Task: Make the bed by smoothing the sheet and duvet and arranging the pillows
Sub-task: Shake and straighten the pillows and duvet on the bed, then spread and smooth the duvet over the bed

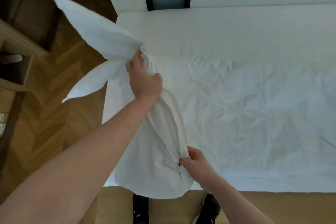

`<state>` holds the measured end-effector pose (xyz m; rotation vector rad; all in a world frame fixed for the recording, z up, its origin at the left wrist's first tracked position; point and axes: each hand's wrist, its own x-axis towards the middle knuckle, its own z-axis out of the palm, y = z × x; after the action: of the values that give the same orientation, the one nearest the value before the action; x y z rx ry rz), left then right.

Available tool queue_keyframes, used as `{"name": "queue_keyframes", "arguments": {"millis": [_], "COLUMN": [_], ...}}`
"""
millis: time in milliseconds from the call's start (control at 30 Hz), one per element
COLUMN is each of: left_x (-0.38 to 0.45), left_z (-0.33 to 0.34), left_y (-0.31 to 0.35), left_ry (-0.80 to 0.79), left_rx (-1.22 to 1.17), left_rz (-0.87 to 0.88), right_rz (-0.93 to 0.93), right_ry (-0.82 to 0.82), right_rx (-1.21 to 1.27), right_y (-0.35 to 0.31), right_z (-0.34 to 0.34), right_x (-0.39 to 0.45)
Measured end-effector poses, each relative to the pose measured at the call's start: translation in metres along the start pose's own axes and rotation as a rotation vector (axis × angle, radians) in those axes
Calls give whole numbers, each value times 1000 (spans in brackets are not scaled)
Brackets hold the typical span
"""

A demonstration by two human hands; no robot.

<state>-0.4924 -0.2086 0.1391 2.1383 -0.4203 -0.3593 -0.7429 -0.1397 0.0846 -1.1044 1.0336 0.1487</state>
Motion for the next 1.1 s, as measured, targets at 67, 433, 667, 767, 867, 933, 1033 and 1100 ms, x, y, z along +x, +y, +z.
{"name": "queue_keyframes", "arguments": {"millis": [67,433,667,767,867,933,1033,1100], "left_x": [-22,-80,7,46,58,54,47,41], "left_z": [41,136,118,141,179,207,248,264], "left_y": [8,-110,-132,-115,-101,-103,-125,-141], "left_ry": [-130,-932,-581,-458,-444,-470,-484,-517], "left_rx": [88,694,685,636,604,613,647,761], "left_rz": [78,-3,-137,-145,-177,-223,-223,-145], "right_rz": [63,416,179,85,31,19,-46,-94], "right_ry": [99,300,470,530,556,563,571,538], "right_rx": [53,-300,-229,-238,-228,-220,-314,-317], "right_y": [20,148,130,118,110,111,118,118], "right_z": [-24,-117,-135,-144,-148,-147,-134,-128], "right_x": [-2,25,82,122,163,184,202,205]}}
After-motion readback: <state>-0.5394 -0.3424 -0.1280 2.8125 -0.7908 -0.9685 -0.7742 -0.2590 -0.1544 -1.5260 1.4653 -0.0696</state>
